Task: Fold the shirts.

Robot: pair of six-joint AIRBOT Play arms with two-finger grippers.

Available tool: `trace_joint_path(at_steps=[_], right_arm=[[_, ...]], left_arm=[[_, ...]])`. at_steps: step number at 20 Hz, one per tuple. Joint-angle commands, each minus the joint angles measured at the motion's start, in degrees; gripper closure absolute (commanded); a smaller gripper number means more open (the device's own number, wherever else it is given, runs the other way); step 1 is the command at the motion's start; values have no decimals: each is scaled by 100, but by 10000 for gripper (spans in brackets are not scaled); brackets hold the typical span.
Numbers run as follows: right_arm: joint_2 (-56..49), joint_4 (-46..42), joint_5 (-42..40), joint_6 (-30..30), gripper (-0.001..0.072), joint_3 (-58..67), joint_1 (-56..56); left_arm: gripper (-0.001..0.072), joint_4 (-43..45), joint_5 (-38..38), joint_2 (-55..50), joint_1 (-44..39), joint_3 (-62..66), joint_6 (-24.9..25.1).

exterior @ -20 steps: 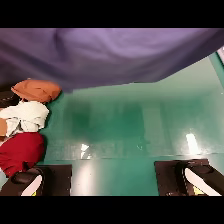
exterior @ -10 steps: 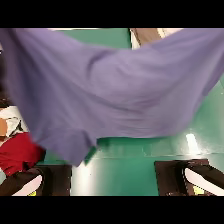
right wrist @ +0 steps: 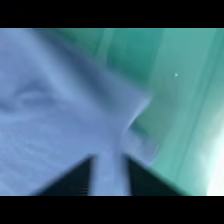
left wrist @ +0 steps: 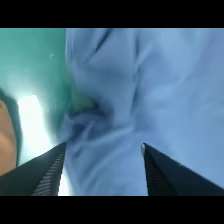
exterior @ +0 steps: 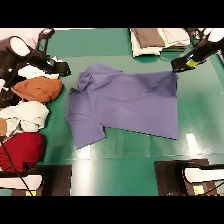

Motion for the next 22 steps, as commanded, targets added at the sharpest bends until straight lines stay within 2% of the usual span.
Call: trace_joint_path(at_steps=[1,3,5,8,11,13,16,17,19,22], right_arm=[[-262,28,-232,-22,351,-146,-55],[-120,350,61,-57,352,-149,-216],[179,1231,328,-280,354,-337,-518],[885,2122,302,-415,354,-1154,-896],[1552,2441,136,-457,354,-2017,-1078],[1867,2463,13,-457,354,-2415,-1082],[2153,2570,-111,-457,354,-2765,-1082],[2197,2570,-105,-457,354,-2798,-1082],[2243,2570,-107,-452,354,-2798,-1082],[2260,2573,-83,-450,354,-2800,-1082]], left_arm=[[148,310,-343,-166,136,101,-68],[149,258,-999,-20,503,120,-192],[149,125,-1189,256,890,-310,-227],[148,-345,-807,898,1340,-1860,-210],[148,-457,-343,1200,1412,-3348,-210],[148,-938,94,1198,1410,-4026,-125],[149,-2135,728,1193,1405,-4557,415],[149,-2367,863,1193,1405,-4629,444],[149,-2494,1099,1193,1351,-4697,439],[149,-2503,1384,1193,852,-4693,439]])
